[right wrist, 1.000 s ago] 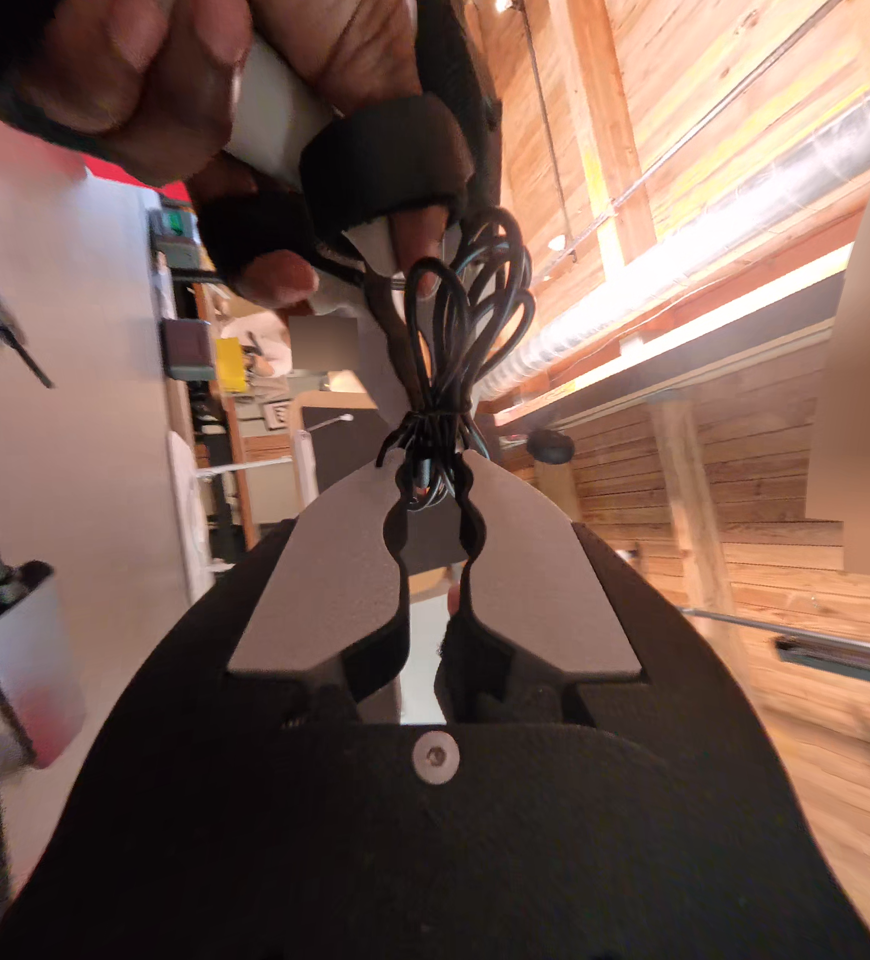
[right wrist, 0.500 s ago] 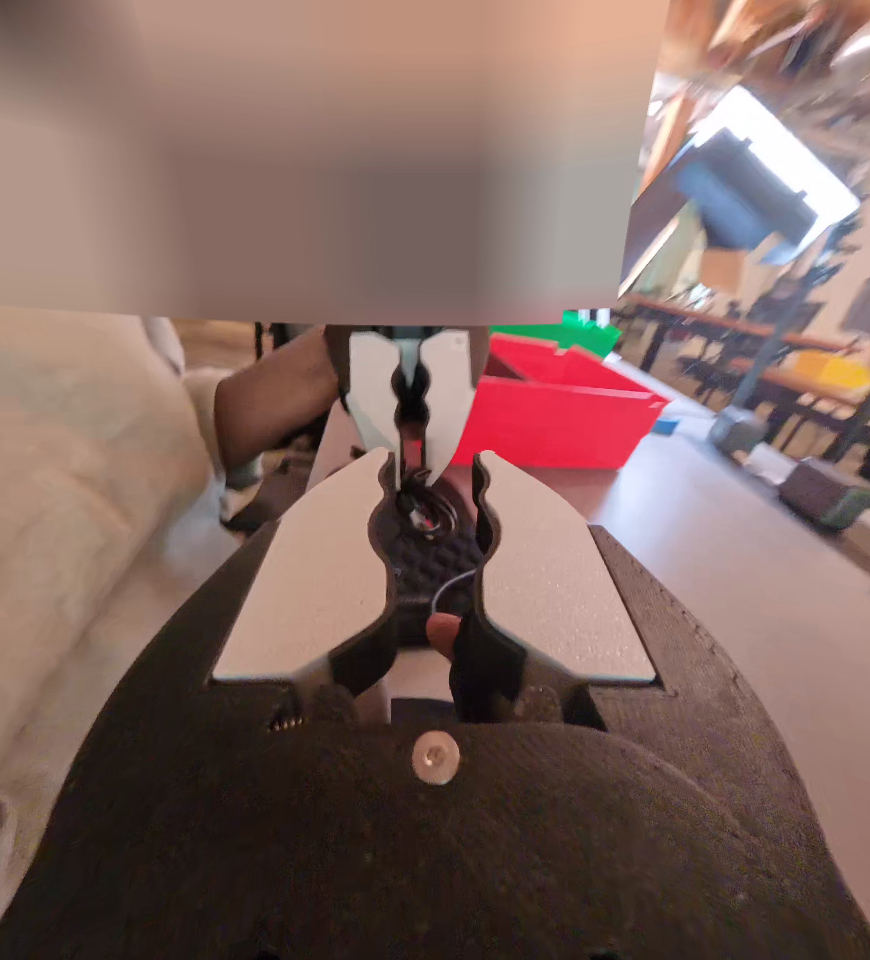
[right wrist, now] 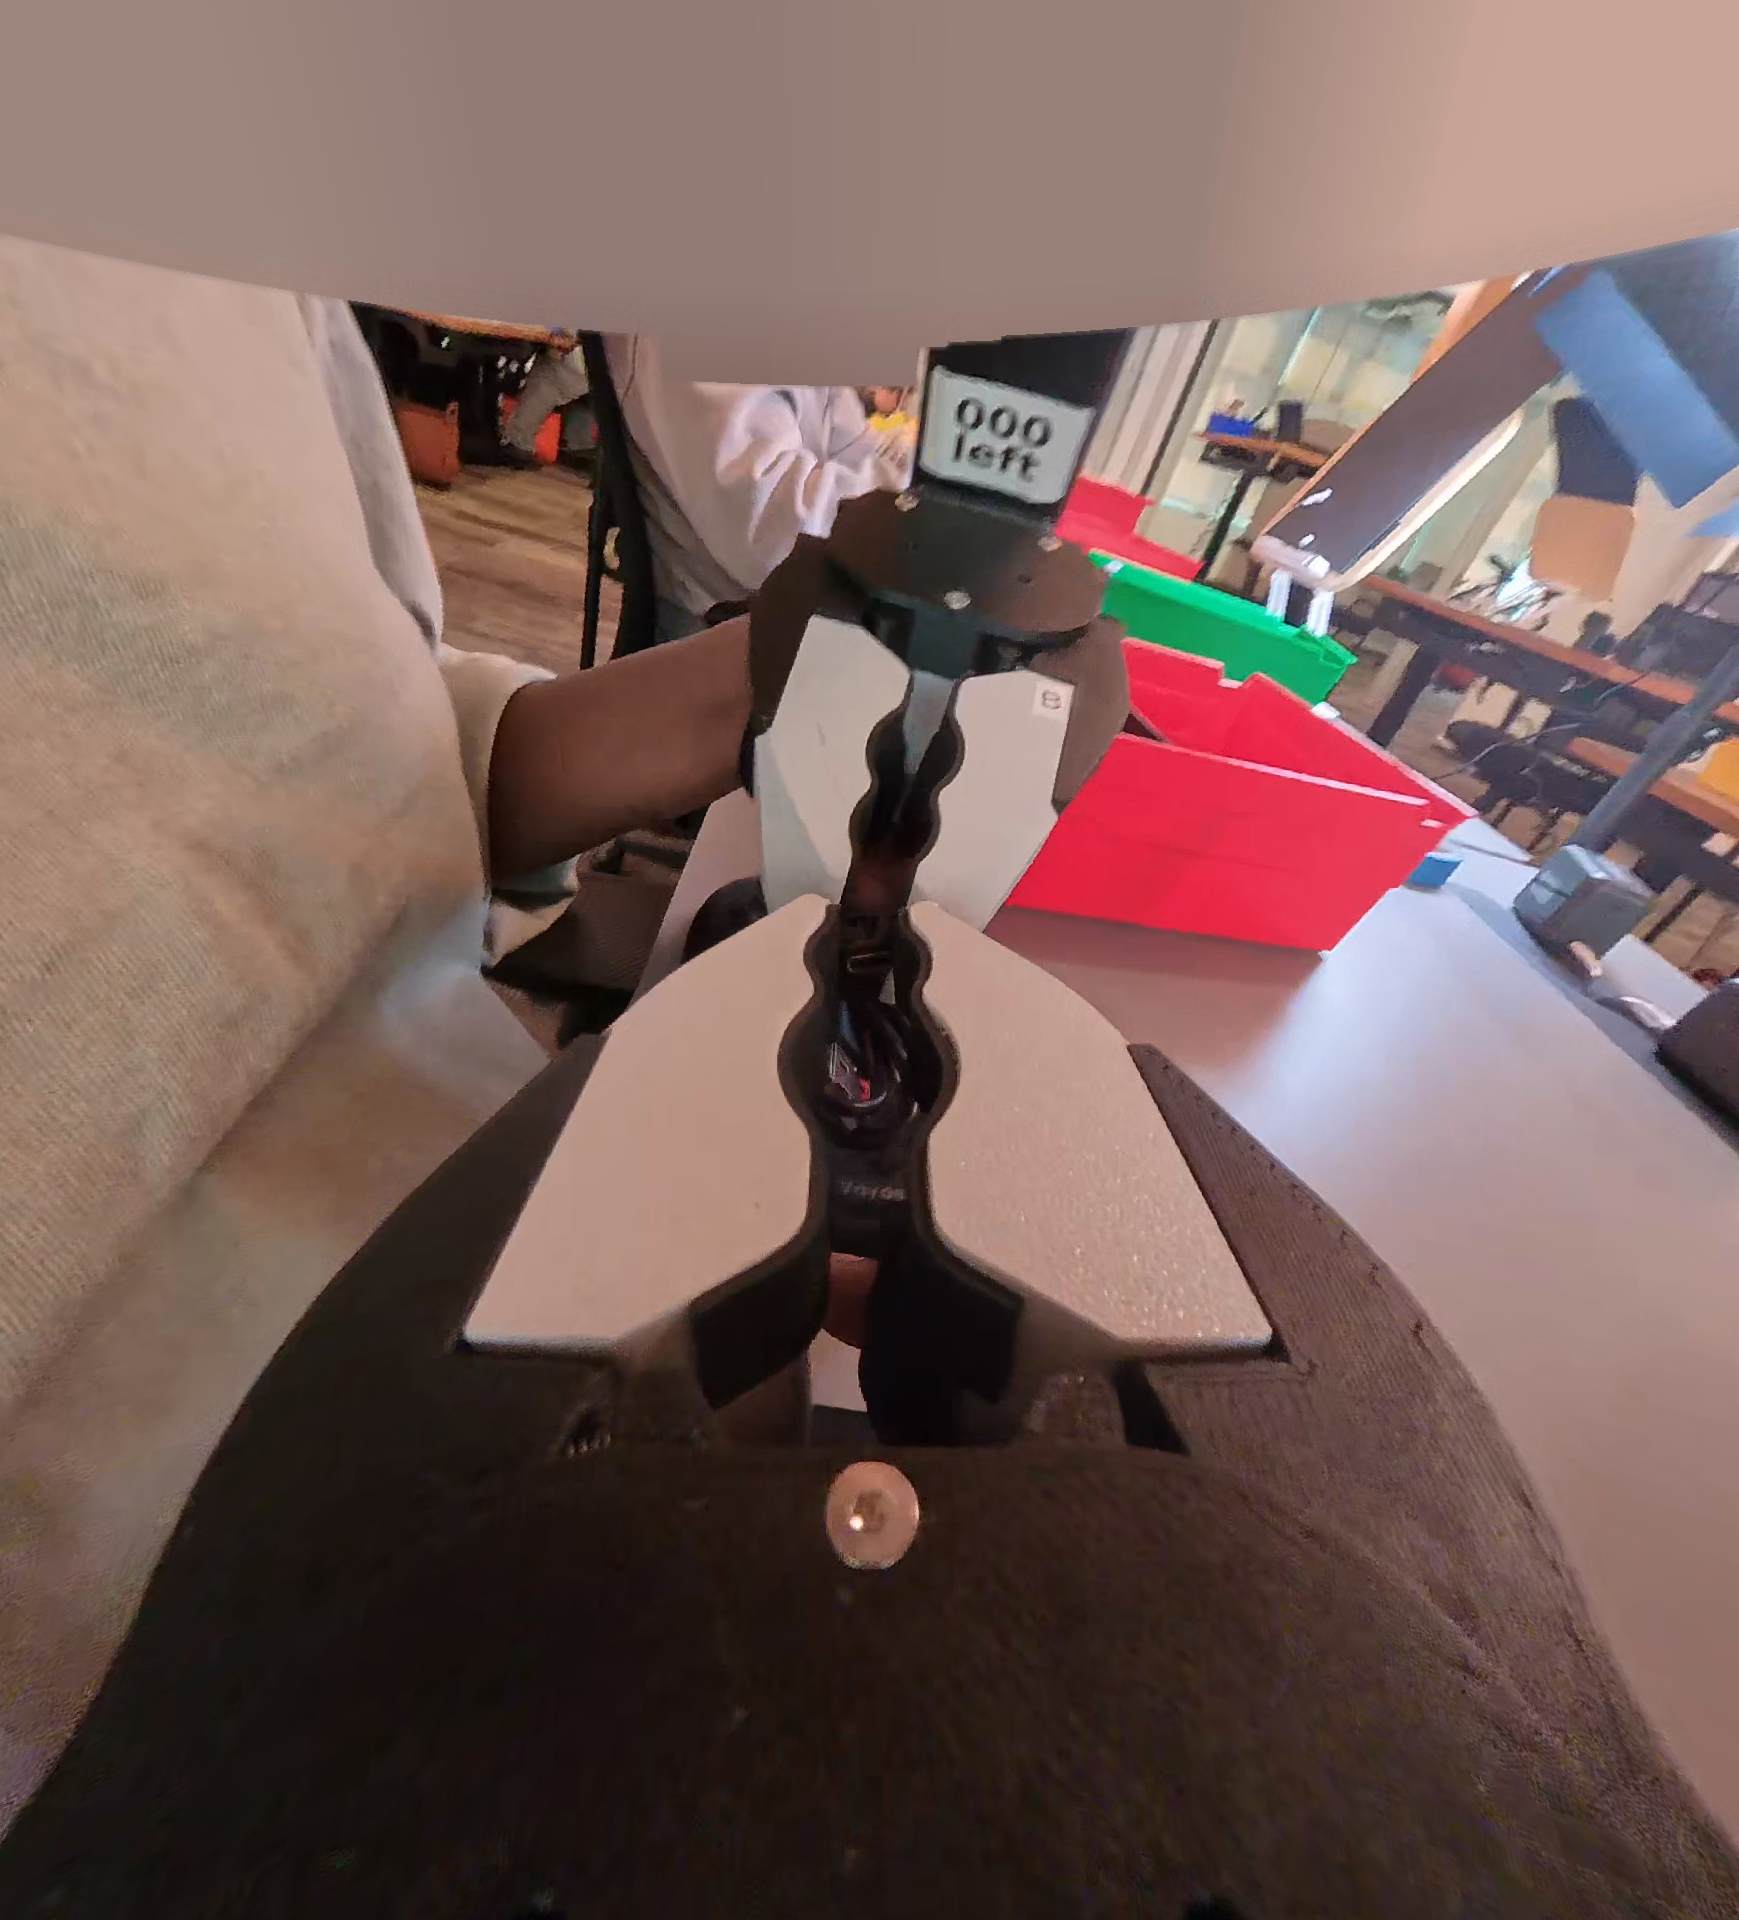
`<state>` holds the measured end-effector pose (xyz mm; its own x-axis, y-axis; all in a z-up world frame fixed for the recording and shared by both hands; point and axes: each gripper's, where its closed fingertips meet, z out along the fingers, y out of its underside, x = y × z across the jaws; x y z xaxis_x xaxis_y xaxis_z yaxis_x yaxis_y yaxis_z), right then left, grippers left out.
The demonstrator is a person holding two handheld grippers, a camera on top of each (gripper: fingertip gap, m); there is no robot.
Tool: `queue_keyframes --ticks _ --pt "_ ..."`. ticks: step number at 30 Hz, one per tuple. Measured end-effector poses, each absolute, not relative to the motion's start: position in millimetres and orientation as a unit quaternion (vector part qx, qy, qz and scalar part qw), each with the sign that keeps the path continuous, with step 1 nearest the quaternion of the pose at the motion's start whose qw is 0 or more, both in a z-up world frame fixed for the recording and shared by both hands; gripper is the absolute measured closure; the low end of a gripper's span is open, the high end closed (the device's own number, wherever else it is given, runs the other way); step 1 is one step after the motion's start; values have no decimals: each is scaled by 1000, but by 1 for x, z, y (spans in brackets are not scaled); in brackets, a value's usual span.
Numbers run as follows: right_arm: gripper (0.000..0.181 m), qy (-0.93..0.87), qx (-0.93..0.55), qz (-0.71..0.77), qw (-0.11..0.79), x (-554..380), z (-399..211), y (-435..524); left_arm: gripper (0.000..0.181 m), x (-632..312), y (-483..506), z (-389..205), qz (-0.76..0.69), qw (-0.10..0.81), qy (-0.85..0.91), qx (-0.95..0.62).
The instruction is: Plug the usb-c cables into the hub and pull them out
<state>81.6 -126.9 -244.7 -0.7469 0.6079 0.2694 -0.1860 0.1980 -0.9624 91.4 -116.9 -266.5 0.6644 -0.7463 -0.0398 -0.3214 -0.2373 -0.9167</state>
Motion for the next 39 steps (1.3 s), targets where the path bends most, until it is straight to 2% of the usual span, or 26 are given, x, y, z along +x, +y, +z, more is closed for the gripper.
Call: queue_keyframes --ticks 2,4,8,12,15,17,20,27,30,34,39 --pt "173 -678 -157 631 343 79 -236 -120 160 90 -112 -261 -198 528 338 -754" --pt "173 -654 -167 647 355 77 -230 -115 156 89 -105 -260 -166 545 334 -751" --pt "174 -627 -172 672 354 75 -224 -113 173 85 -94 -256 -60 583 366 -723" --pt "174 -615 -168 686 350 77 -220 -113 174 87 -96 -250 -95 601 354 -710" --pt "174 -636 -170 663 357 75 -227 -111 175 84 -95 -256 -99 589 348 -723" --pt "173 -674 -167 631 347 77 -239 -113 175 84 -99 -265 -110 548 354 -750" --pt "157 -727 -160 572 345 82 -250 -116 176 79 -107 -286 -99 465 371 -798" --pt "162 -799 -157 482 323 84 -276 -120 175 86 -119 -300 -135 400 400 -814" --pt "170 -812 -150 467 315 84 -283 -123 175 86 -119 -302 -144 394 397 -816" --pt "172 -814 -150 468 311 84 -285 -125 175 86 -121 -304 -154 398 395 -814" --pt "172 -777 -165 529 298 83 -276 -122 174 87 -115 -295 -137 471 398 -775"
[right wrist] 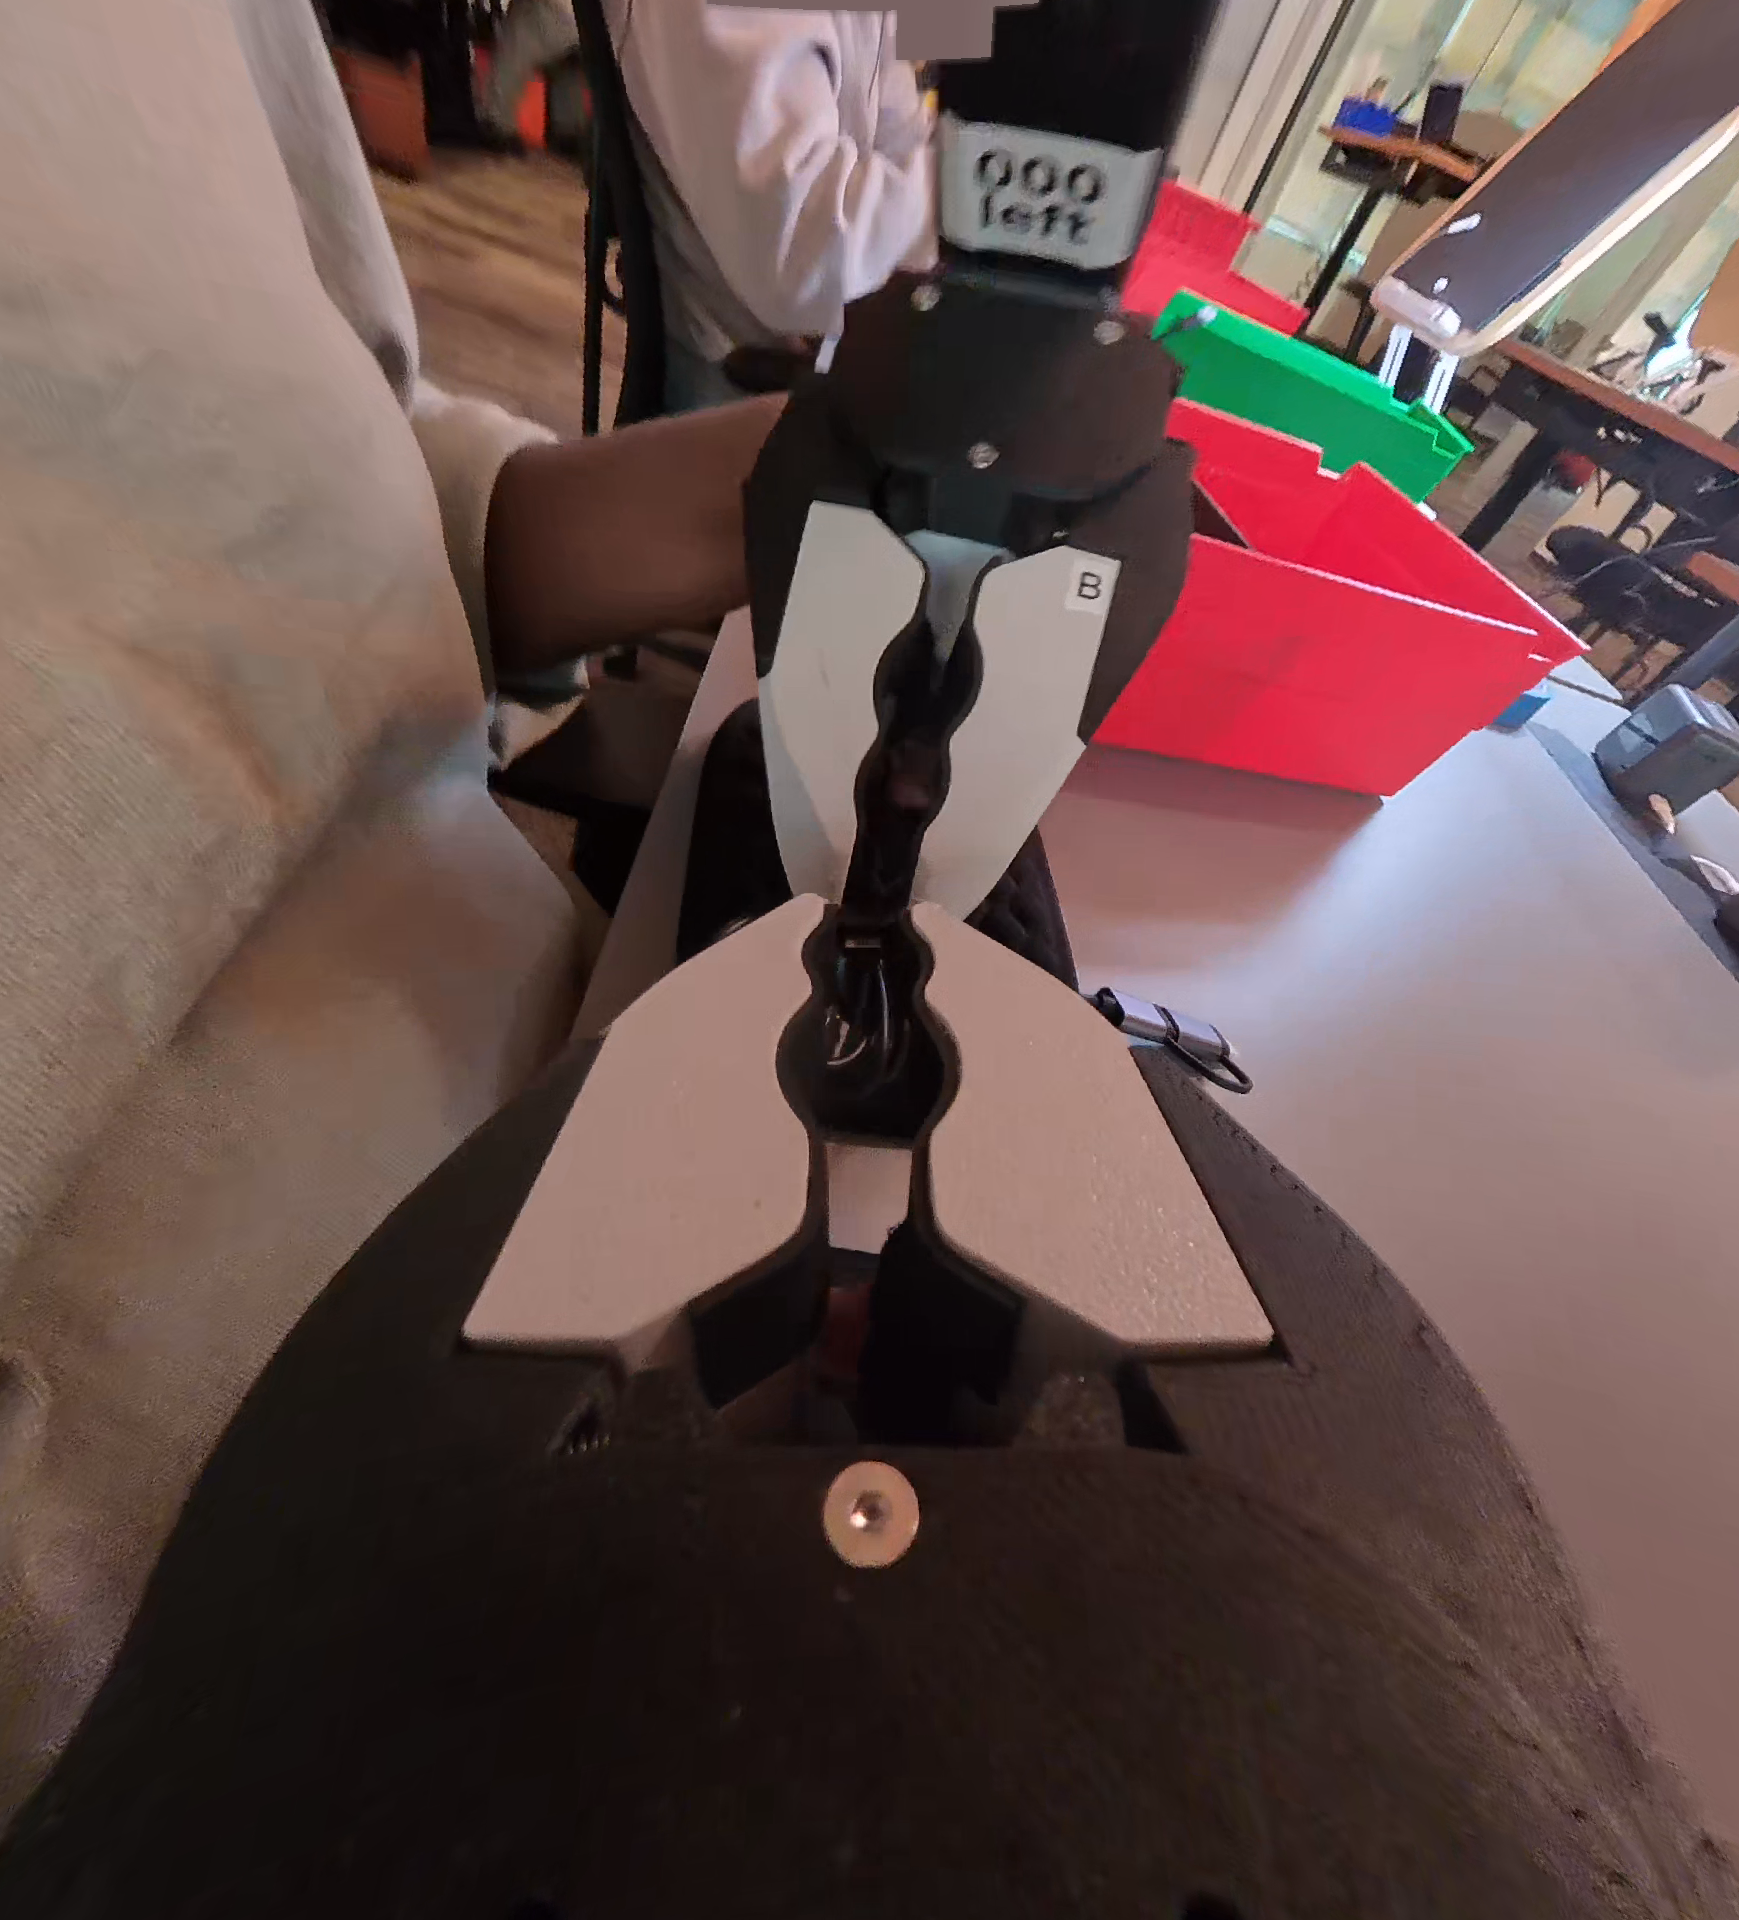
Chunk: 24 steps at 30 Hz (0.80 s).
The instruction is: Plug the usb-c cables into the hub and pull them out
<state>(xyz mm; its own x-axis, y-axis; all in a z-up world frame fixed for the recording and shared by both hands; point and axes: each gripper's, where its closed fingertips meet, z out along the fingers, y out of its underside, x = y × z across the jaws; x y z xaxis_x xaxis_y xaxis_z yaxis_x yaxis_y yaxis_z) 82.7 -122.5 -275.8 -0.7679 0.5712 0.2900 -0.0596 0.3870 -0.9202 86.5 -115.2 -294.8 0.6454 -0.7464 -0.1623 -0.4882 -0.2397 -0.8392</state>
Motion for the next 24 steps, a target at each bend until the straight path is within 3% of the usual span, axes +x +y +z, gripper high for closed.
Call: queue_keyframes --ticks 6,10,18,23,24 --pt "172 -745 -178 570 297 79 -269 -117 165 84 -107 -287 -87 554 409 -720" --pt "172 -738 -188 575 297 76 -268 -114 171 84 -102 -285 -88 571 397 -713" --pt "172 -747 -195 555 310 73 -271 -111 172 80 -97 -291 -63 557 389 -731" --pt "171 -757 -182 517 355 70 -268 -110 172 71 -103 -290 1 495 388 -777" --pt "163 -755 -191 506 371 68 -265 -103 172 62 -106 -290 25 473 378 -795"
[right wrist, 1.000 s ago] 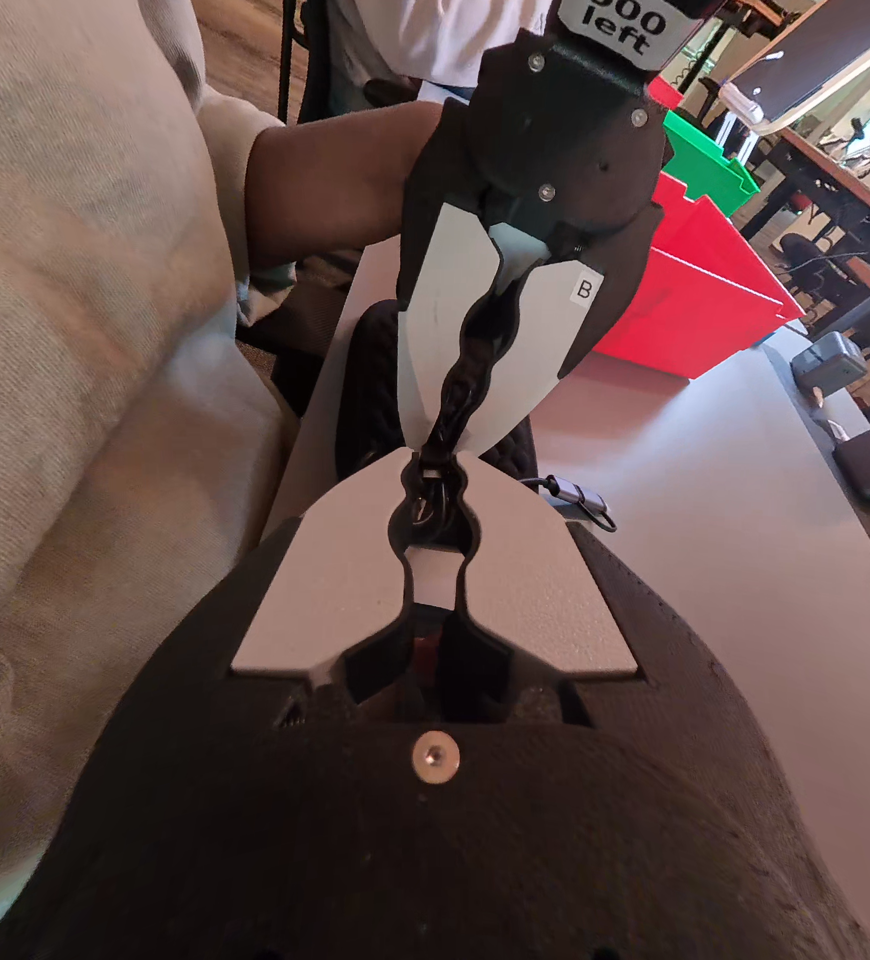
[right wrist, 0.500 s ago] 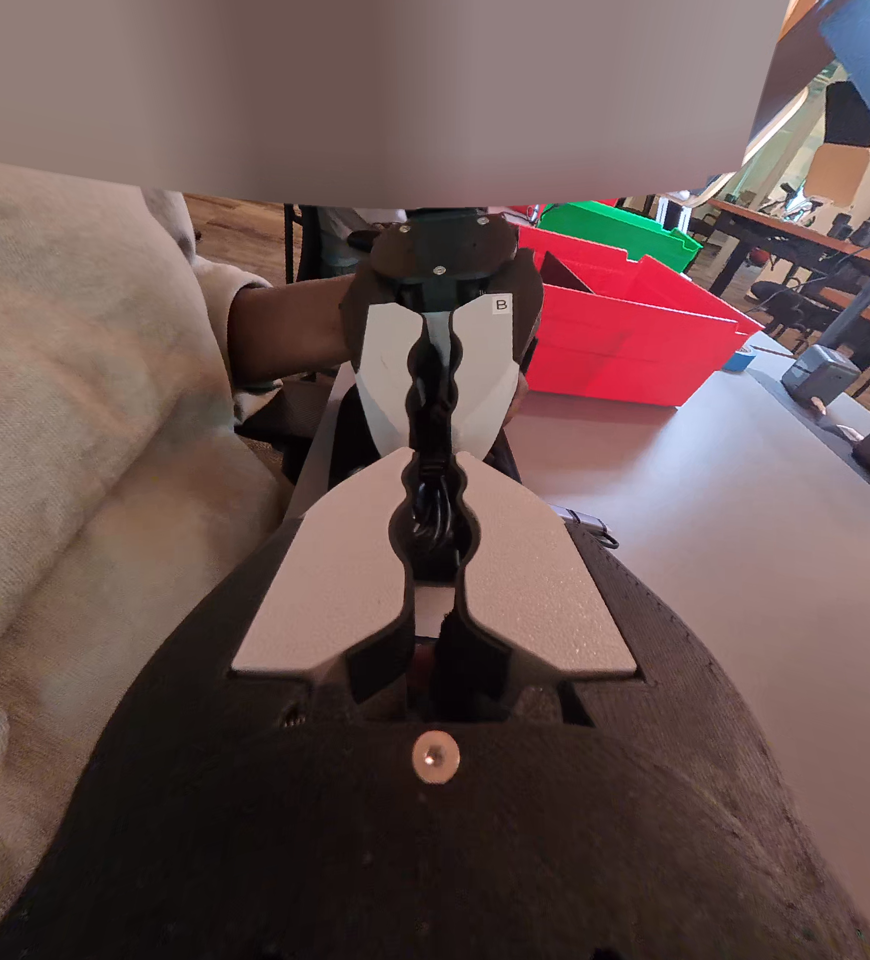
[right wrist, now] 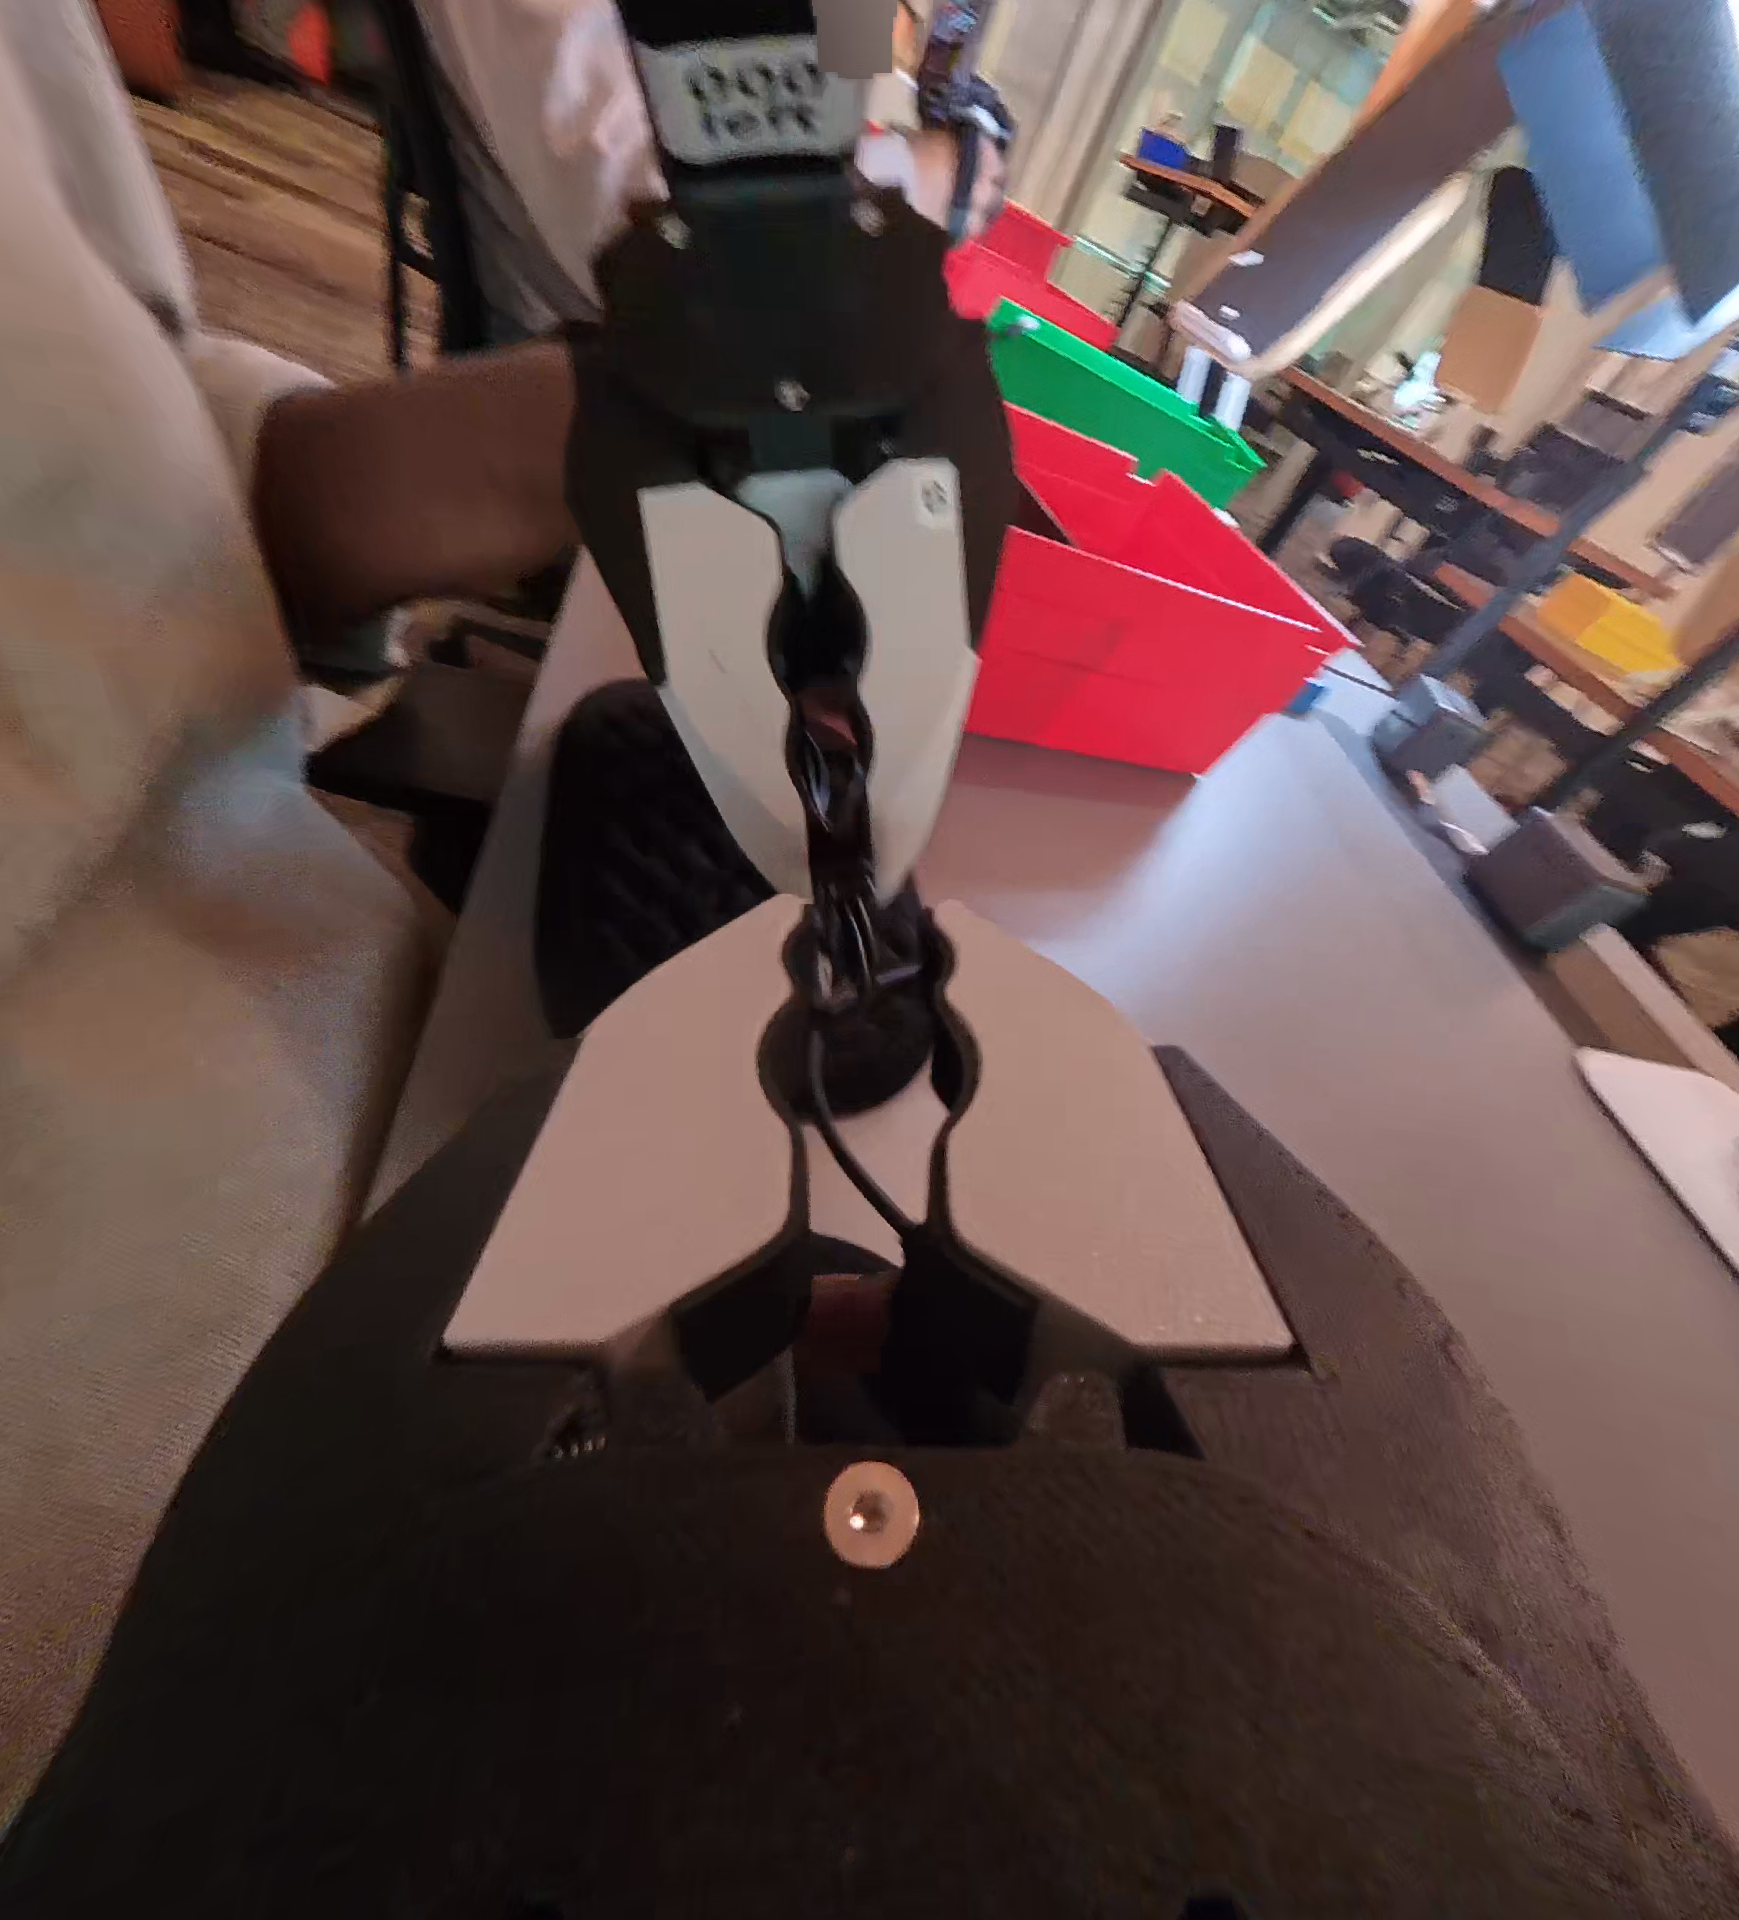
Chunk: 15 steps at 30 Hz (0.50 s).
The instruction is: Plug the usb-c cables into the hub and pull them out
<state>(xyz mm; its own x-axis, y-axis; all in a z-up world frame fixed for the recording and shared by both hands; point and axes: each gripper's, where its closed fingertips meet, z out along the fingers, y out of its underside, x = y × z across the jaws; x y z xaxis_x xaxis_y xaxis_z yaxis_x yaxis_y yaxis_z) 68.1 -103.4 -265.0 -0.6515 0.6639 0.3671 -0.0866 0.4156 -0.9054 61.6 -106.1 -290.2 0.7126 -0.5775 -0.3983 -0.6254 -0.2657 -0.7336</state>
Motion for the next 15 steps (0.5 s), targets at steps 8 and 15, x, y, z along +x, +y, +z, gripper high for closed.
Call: queue_keyframes --ticks 8,15 --pt "133 -842 -274 281 370 82 -296 -21 172 21 -131 -286 56 447 322 -833" --pt "141 -924 -182 160 295 71 -316 -8 172 30 -133 -295 40 437 351 -827"
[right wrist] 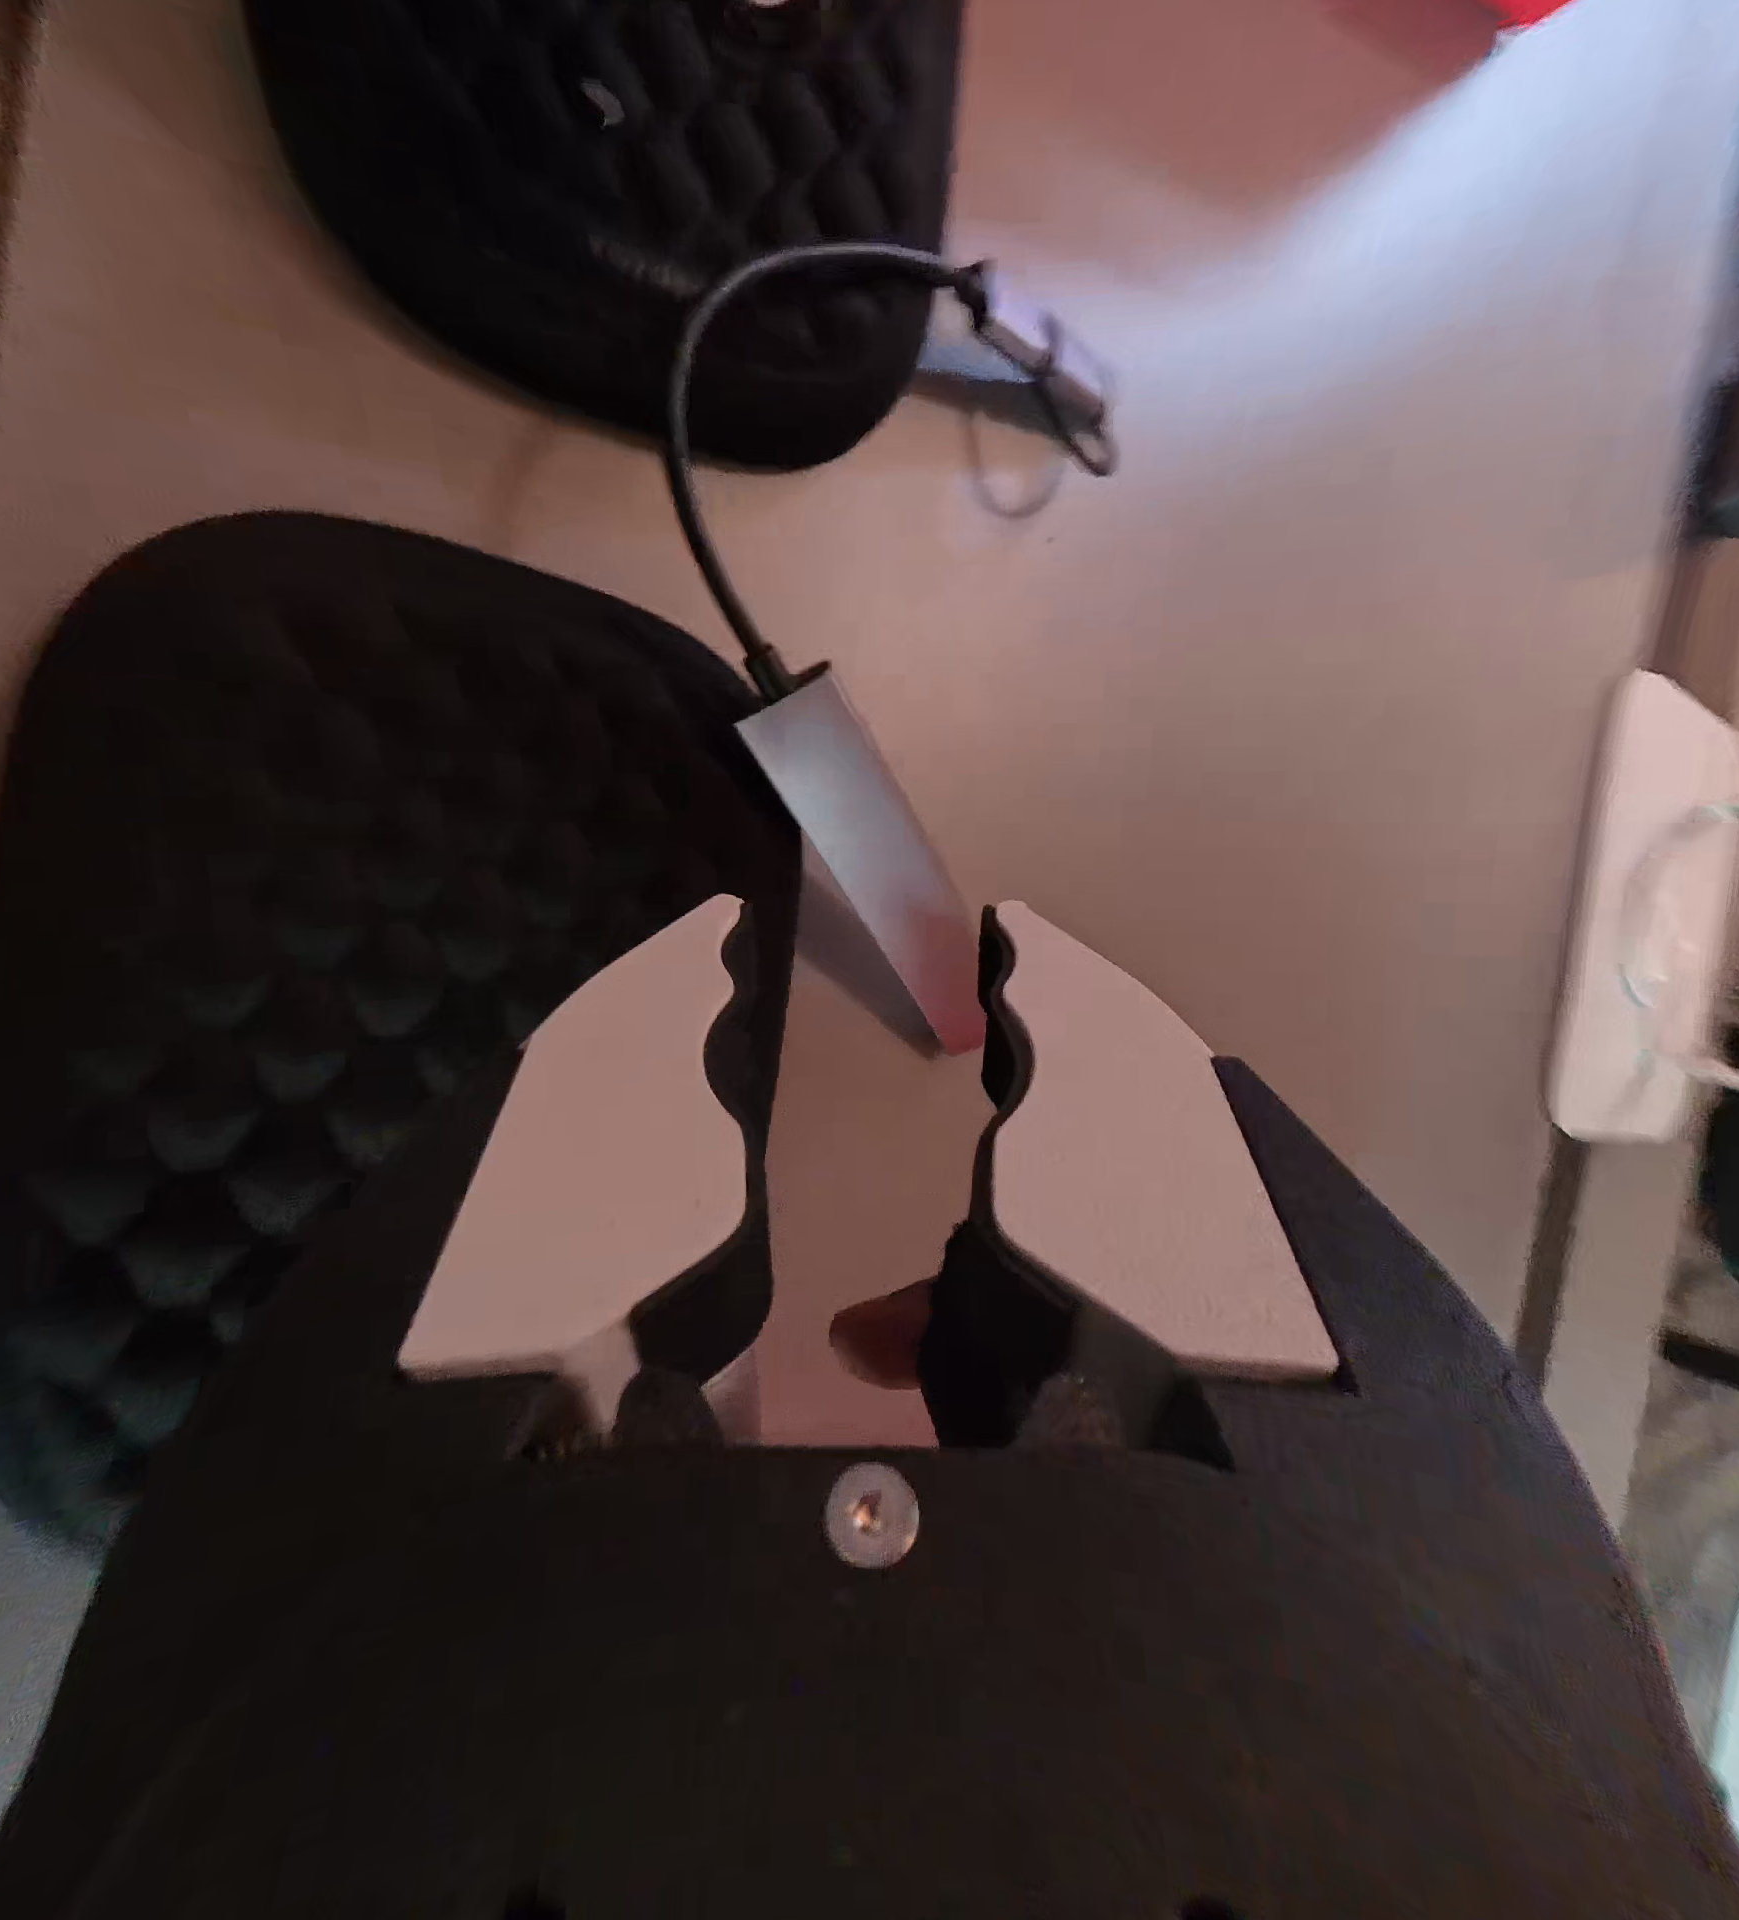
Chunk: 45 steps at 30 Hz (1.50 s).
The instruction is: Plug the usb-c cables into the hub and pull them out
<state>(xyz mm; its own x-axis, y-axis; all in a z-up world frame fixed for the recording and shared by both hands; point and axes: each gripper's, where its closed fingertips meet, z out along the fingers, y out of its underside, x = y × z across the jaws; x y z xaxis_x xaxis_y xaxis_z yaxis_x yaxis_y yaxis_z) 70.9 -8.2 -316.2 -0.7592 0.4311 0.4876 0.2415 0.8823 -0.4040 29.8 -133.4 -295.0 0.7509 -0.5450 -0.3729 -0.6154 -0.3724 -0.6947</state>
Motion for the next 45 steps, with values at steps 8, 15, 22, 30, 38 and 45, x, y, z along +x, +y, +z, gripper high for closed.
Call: queue_keyframes --ticks 8,15,22,30,38,45 --pt "155 -990 -65 122 9 49 -328 -17 172 38 -130 -297 23 442 362 -820" --pt "148 -976 -84 42 -197 59 -347 -5 172 40 -132 -301 9 439 367 -820" --pt "170 -972 -61 6 -229 65 -360 8 172 41 -132 -303 4 441 367 -819" --pt "173 -917 -111 330 198 21 -256 -24 172 29 -134 -285 -41 500 297 -812" --pt "173 -537 -39 720 438 102 -146 -33 172 49 -125 -264 -158 517 250 -804" --pt "172 -619 16 596 511 109 -165 -68 172 71 -121 -246 -146 484 309 -805"
